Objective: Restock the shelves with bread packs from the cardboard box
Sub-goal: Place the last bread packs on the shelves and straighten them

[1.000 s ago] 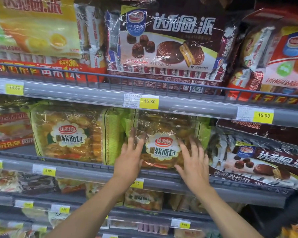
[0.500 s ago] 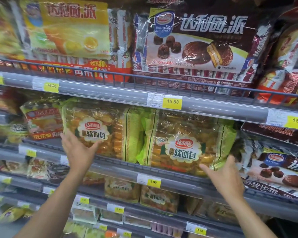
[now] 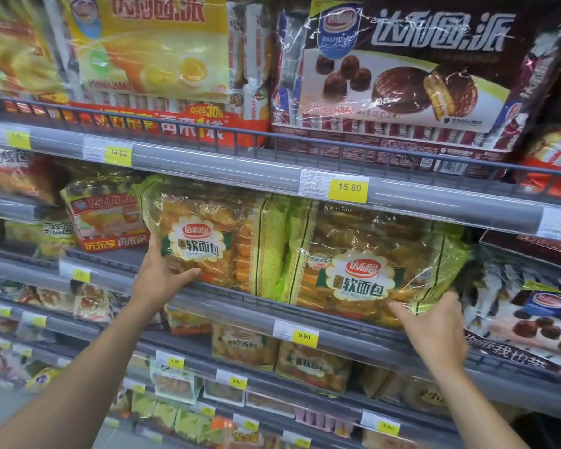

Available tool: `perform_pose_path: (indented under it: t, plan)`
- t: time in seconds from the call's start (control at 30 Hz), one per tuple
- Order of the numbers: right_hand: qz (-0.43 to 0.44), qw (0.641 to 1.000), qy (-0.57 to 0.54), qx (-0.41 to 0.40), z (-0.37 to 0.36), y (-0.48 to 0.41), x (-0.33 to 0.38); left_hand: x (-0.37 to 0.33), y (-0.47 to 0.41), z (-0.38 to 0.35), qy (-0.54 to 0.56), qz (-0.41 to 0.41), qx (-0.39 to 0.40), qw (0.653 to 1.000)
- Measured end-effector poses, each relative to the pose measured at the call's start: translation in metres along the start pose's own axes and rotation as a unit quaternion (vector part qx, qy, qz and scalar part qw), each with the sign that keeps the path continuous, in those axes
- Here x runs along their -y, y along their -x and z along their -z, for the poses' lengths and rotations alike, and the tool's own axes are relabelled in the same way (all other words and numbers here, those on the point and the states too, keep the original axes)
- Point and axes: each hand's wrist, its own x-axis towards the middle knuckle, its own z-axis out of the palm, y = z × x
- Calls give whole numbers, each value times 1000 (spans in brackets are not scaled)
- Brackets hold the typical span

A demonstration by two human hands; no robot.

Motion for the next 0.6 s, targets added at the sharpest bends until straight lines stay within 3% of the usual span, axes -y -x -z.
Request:
perform_pose_path:
  t: [0.4,0.6]
  plan:
    - [25,999,39,11,30,34,30,16,1,35,-51,-64,82,993]
    - [103,992,79,9,29,84,72,27,10,62,-94,-119,144,978]
